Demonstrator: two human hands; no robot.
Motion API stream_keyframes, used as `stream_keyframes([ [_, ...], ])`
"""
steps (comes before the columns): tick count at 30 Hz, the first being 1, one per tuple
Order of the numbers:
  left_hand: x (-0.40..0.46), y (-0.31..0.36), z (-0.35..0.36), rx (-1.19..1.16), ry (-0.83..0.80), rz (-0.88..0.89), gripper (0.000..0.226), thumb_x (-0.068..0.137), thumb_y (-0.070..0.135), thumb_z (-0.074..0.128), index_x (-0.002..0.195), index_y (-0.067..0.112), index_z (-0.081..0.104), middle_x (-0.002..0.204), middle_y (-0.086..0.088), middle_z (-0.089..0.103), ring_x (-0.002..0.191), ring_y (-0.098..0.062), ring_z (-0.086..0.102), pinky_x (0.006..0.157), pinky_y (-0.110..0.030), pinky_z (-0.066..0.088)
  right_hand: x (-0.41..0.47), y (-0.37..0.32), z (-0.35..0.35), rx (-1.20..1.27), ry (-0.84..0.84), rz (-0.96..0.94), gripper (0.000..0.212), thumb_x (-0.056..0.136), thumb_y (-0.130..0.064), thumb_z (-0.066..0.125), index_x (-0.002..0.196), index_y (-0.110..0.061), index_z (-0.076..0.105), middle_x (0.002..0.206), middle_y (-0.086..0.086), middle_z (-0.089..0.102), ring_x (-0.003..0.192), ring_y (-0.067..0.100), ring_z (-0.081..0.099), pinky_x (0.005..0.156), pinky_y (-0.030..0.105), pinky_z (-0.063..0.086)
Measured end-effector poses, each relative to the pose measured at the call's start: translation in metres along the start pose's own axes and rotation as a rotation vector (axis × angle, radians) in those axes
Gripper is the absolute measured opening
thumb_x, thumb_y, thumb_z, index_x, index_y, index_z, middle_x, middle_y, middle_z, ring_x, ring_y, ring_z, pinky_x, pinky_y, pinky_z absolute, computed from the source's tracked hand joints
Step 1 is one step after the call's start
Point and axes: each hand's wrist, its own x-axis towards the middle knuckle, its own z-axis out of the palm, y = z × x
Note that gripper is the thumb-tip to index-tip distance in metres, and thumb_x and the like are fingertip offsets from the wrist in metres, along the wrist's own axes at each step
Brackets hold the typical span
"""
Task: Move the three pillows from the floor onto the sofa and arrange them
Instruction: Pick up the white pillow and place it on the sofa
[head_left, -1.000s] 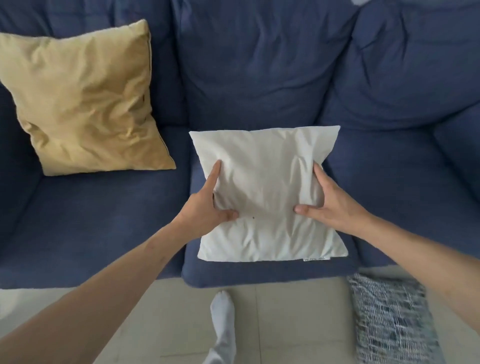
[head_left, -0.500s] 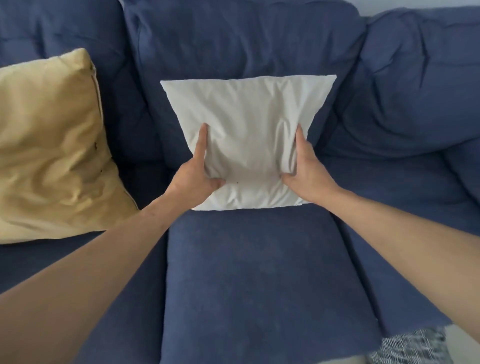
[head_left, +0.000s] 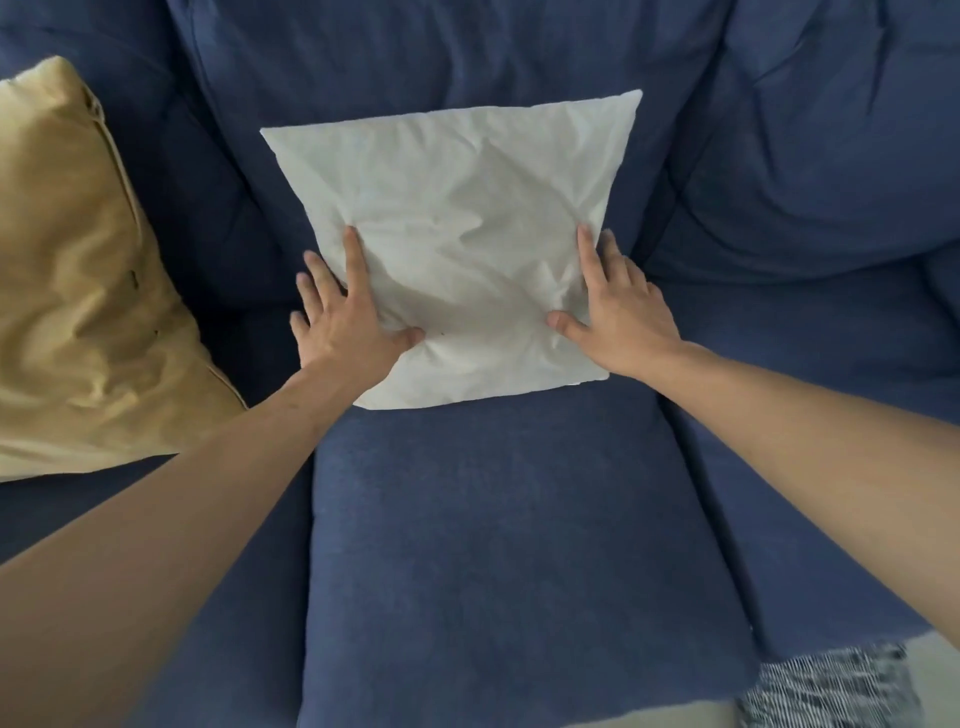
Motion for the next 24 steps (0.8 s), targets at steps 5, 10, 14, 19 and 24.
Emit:
stream_keyframes([
  [5, -0.059, 0.032, 0.013, 0.054, 0.166, 0.19, 0.121, 0.091, 0.083, 0.053, 0.164, 0.036, -0.031, 0.176, -0.008, -0.032, 0.164, -0.031, -0.025, 0.133, -0.061, -0.003, -0.036, 0.054, 0.001, -0.086, -0.066, 0.061, 0.098, 0.104, -0.08, 0.029, 0.172, -0.029, -0.021, 0.182, 0.007, -0.022, 0.171, 0.034, -0.008, 0.136, 0.063, 0.007],
  [10, -0.135, 0.096, 0.064, 0.142, 0.046, 0.302, 0.116, 0.089, 0.092, 0.037, 0.162, 0.036, -0.034, 0.174, -0.002, -0.037, 0.162, -0.028, -0.03, 0.133, -0.059, -0.008, -0.105, 0.133, -0.002, -0.108, -0.127, 0.096, 0.103, 0.1, -0.087, 0.022, 0.173, -0.027, -0.016, 0.181, 0.006, -0.027, 0.17, 0.033, -0.015, 0.136, 0.064, 0.0],
  [14, -0.195, 0.155, 0.125, 0.197, -0.086, 0.333, 0.119, 0.083, 0.101, 0.025, 0.162, 0.036, -0.034, 0.173, -0.003, -0.037, 0.162, -0.028, -0.031, 0.133, -0.062, -0.007, -0.17, 0.214, -0.003, -0.152, -0.189, 0.121, 0.105, 0.097, -0.091, 0.018, 0.173, -0.028, -0.018, 0.179, 0.006, -0.032, 0.169, 0.034, -0.02, 0.135, 0.065, -0.003],
  [19, -0.272, 0.231, 0.202, 0.198, -0.16, 0.346, 0.121, 0.08, 0.103, 0.021, 0.164, 0.034, -0.032, 0.176, -0.004, -0.032, 0.163, -0.028, -0.027, 0.133, -0.061, -0.006, -0.257, 0.321, -0.002, -0.154, -0.194, 0.146, 0.105, 0.097, -0.091, 0.017, 0.174, -0.026, -0.016, 0.18, 0.008, -0.029, 0.169, 0.035, -0.02, 0.135, 0.067, -0.002],
  [24, -0.357, 0.303, 0.282, 0.197, -0.268, 0.398, 0.124, 0.078, 0.104, 0.022, 0.165, 0.033, -0.03, 0.177, -0.005, -0.029, 0.165, -0.03, -0.022, 0.134, -0.06, -0.003, -0.367, 0.43, 0.01, -0.169, -0.235, 0.197, 0.105, 0.098, -0.091, 0.017, 0.174, -0.027, -0.015, 0.181, 0.008, -0.027, 0.169, 0.036, -0.02, 0.134, 0.068, -0.003],
])
